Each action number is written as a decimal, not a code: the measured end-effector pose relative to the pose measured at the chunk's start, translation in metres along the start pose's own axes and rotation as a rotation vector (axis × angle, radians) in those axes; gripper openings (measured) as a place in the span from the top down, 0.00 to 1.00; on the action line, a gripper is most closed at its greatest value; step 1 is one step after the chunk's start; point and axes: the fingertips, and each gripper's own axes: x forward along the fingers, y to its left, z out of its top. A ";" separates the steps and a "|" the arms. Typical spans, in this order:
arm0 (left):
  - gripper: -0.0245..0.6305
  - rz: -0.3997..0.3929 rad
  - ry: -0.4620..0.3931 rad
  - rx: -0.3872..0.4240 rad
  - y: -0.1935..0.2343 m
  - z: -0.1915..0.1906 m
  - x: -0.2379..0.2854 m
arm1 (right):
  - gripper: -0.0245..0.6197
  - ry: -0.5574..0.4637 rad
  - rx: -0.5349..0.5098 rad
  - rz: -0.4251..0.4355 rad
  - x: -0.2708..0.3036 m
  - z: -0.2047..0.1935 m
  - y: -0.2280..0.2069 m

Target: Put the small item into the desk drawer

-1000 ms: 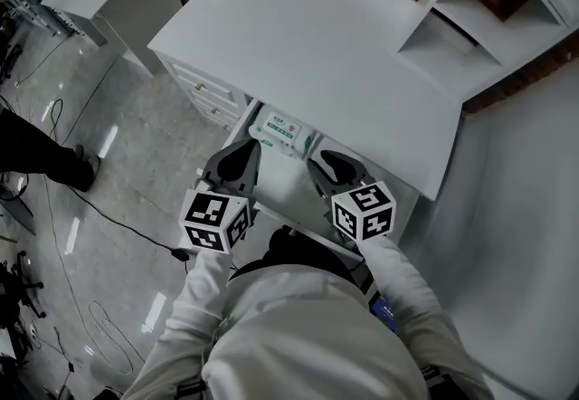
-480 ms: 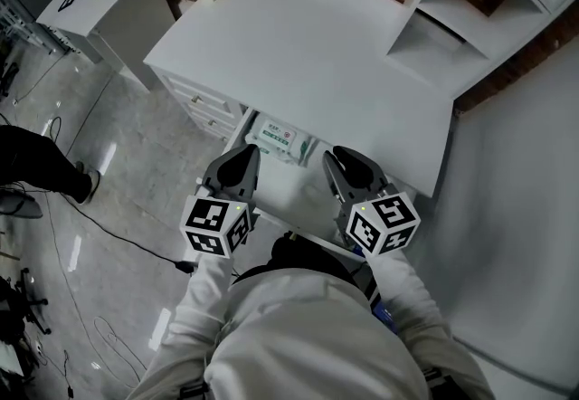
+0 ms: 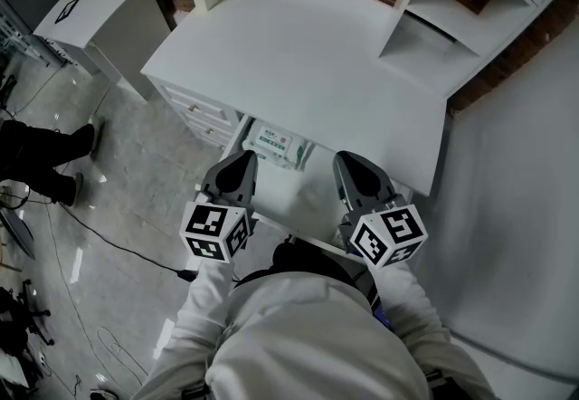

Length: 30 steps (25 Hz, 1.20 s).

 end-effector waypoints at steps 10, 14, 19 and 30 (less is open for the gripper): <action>0.94 -0.007 -0.007 0.010 -0.003 0.002 -0.004 | 0.92 -0.047 -0.001 -0.023 -0.011 0.009 0.001; 0.94 -0.004 -0.007 0.013 -0.002 0.001 -0.007 | 0.92 -0.061 0.001 -0.032 -0.015 0.009 0.000; 0.94 -0.006 -0.007 0.012 -0.001 0.002 -0.008 | 0.92 -0.066 0.004 -0.044 -0.020 0.010 -0.001; 0.94 -0.004 0.000 0.004 0.001 -0.003 -0.009 | 0.92 -0.061 -0.003 -0.059 -0.021 0.009 -0.004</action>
